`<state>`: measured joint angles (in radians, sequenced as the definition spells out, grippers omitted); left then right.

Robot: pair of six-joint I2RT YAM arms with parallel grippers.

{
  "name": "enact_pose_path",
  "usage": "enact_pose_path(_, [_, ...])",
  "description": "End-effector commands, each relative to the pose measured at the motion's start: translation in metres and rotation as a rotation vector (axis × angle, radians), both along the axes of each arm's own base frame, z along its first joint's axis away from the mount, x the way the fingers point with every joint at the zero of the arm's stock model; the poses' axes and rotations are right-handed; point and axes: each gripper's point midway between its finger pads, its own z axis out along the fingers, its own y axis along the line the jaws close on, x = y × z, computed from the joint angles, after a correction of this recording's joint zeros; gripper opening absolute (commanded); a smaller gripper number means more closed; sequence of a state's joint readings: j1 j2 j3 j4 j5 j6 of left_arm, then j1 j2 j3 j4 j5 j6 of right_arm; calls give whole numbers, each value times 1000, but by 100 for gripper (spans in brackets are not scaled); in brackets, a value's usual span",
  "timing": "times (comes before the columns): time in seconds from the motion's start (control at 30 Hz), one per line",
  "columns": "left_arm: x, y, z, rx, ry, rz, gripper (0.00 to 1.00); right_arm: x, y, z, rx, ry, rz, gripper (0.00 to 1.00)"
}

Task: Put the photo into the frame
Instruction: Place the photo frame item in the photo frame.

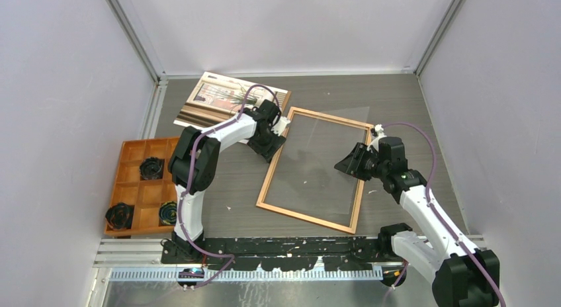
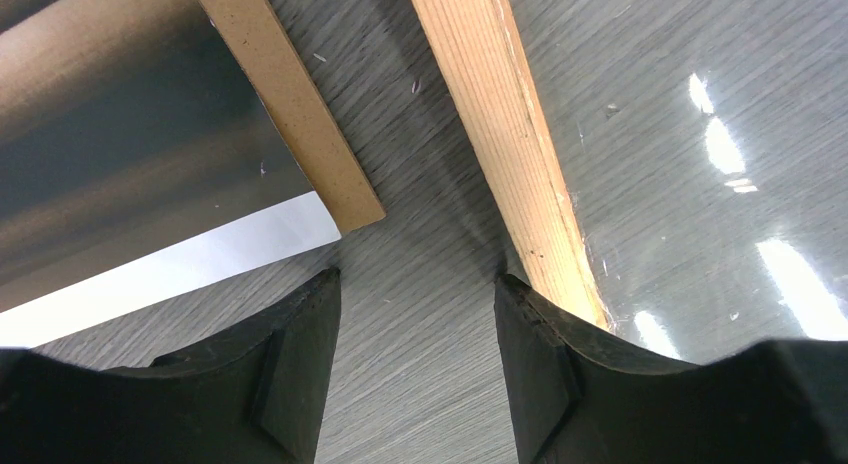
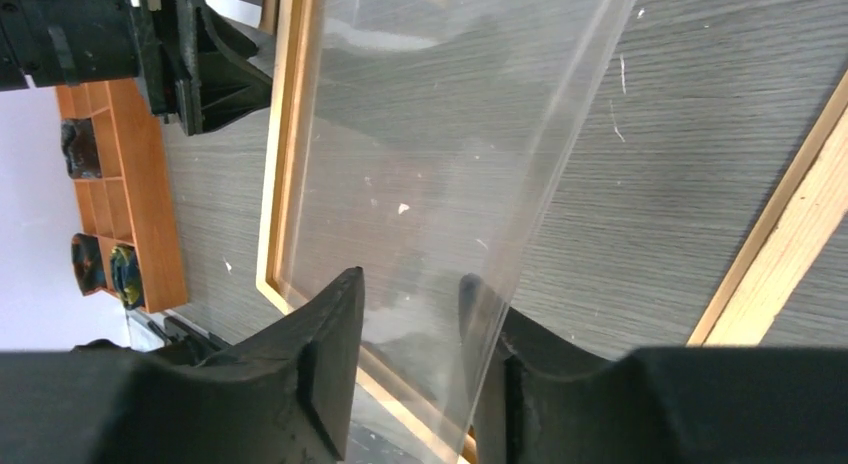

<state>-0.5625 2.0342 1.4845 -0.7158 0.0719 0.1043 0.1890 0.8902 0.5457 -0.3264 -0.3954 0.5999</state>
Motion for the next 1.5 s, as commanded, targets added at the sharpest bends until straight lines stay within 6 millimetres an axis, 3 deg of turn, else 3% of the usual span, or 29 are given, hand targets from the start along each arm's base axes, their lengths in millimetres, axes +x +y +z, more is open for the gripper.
enact_pose_path(0.0, [-24,-5,-15,-10,110,-2,59,10,-2,4,-25,-42,-11,51])
enact_pose_path(0.07, [-24,-4,-15,-8,107,-4,59,11,-4,1,-39,-36,-14,60])
enact_pose_path(0.17, [-24,-4,-16,-7,107,-4,59,12,-8,-6,-64,-34,-27,90])
enact_pose_path(0.27, [-24,-3,-17,-6,109,-4,59,14,-10,-9,-79,-31,-36,97])
enact_pose_path(0.83, [-24,-3,-19,-3,111,-10,60,24,-29,-33,-211,24,-79,100])
enact_pose_path(1.47, [-24,-3,-20,-1,115,-7,59,24,-49,-43,-345,103,-126,100])
